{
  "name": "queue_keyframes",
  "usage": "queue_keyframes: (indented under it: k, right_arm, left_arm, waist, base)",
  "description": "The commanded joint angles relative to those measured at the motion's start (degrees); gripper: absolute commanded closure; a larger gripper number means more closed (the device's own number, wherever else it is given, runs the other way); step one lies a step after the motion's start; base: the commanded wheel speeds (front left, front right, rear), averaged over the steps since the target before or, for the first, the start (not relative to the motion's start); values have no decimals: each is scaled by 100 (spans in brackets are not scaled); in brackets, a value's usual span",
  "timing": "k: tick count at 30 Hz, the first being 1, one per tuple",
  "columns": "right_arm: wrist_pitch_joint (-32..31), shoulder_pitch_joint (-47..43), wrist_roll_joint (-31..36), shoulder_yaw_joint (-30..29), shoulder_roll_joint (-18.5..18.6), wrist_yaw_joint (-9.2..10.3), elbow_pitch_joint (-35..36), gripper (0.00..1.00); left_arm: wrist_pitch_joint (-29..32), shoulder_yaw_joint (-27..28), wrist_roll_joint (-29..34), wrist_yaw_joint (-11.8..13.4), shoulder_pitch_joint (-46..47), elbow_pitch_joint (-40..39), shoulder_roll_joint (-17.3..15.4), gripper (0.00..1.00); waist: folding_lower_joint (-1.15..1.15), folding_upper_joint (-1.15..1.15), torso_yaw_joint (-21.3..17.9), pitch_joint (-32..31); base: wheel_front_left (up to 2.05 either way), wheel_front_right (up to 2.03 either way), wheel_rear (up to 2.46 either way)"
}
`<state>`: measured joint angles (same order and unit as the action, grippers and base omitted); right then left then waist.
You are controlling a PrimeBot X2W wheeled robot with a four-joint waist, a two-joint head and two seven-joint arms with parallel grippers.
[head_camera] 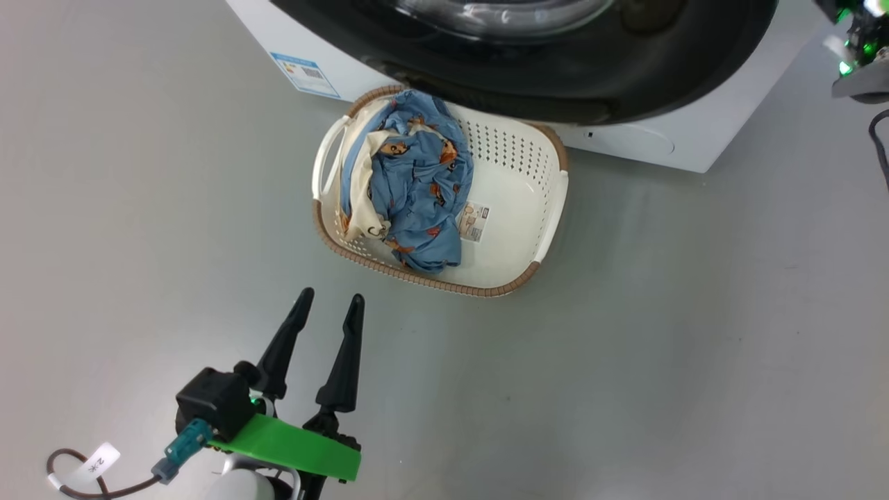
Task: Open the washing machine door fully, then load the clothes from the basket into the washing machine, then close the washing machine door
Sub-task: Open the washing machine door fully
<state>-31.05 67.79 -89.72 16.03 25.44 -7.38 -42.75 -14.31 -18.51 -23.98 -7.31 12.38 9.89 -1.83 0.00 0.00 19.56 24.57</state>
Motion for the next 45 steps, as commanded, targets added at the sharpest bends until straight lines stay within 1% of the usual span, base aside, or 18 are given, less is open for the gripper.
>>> queue_keyframes:
  k: [1, 11, 23, 37, 45]
  right_arm:
    - [-138, -139, 9, 130, -211, -11, 269, 100]
    - [-580, -808, -4, 463, -310, -11, 718, 100]
    - [-901, -1616, -39, 776, -401, -11, 1351, 100]
    - [-1178, -2508, -117, 1100, -595, -11, 2077, 100]
    - [-1269, -2838, -168, 1223, -788, -11, 2371, 100]
  left_arm:
    - [-69, 192, -21, -18, 79, -85, -105, 0]
    - [-69, 253, 70, -18, -85, -9, -105, 0]
    - [-69, 349, 149, -18, -372, 25, -105, 0]
    - [-69, 429, 240, -18, -680, 4, -105, 0]
    - [-69, 454, 268, -18, -824, -12, -111, 0]
  waist:
    - [0, 0, -27, -78]
    - [0, 0, -90, -482]
    - [0, 0, -54, -949]
    - [0, 0, 156, -1351]
    - [0, 0, 303, -1541]
  base:
    - [0, 0, 0]
    - [0, 0, 0]
    - [0, 0, 0]
    - [0, 0, 0]
    - [0, 0, 0]
